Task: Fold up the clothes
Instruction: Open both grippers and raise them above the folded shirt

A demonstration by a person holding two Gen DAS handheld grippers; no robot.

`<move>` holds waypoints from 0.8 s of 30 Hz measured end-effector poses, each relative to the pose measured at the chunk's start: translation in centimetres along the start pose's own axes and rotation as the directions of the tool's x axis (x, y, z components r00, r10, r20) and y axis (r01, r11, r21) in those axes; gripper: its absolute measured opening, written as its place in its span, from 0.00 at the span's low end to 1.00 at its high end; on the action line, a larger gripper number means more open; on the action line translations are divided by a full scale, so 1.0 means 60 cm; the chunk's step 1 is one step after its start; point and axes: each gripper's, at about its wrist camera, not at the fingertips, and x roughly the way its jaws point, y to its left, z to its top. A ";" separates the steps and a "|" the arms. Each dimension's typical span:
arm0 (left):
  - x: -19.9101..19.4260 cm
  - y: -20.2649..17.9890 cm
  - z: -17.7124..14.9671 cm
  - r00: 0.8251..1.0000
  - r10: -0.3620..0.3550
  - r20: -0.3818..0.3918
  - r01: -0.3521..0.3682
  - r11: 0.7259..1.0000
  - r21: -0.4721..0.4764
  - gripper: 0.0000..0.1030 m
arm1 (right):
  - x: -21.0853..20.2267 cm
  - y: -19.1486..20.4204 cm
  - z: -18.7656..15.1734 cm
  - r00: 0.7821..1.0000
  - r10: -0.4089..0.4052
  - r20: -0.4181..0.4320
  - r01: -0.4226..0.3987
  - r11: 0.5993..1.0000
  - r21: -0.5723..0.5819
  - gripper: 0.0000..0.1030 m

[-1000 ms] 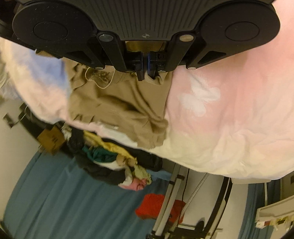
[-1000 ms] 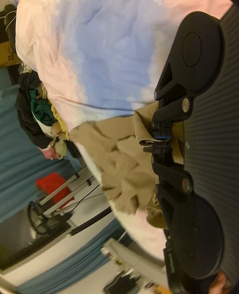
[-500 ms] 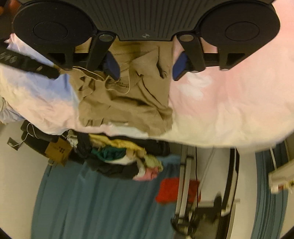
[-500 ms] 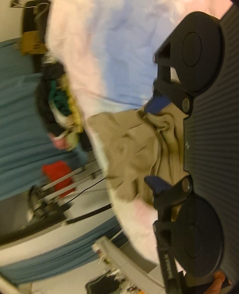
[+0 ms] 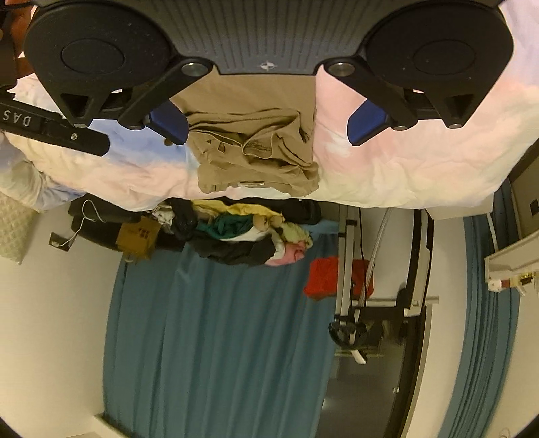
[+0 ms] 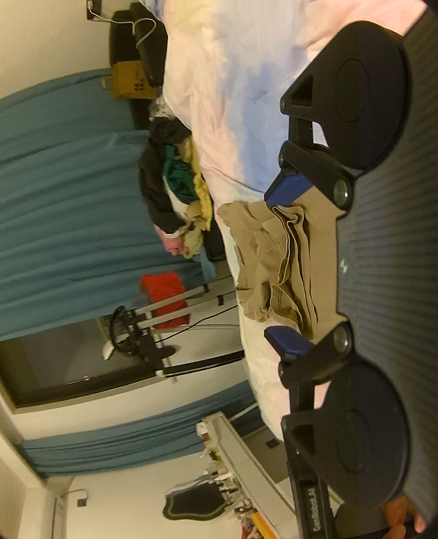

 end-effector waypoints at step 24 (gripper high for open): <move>-0.009 -0.007 -0.039 0.998 0.062 -0.024 -0.061 0.998 0.032 0.99 | -0.005 -0.003 -0.031 0.999 -0.048 0.004 0.048 0.998 -0.028 0.78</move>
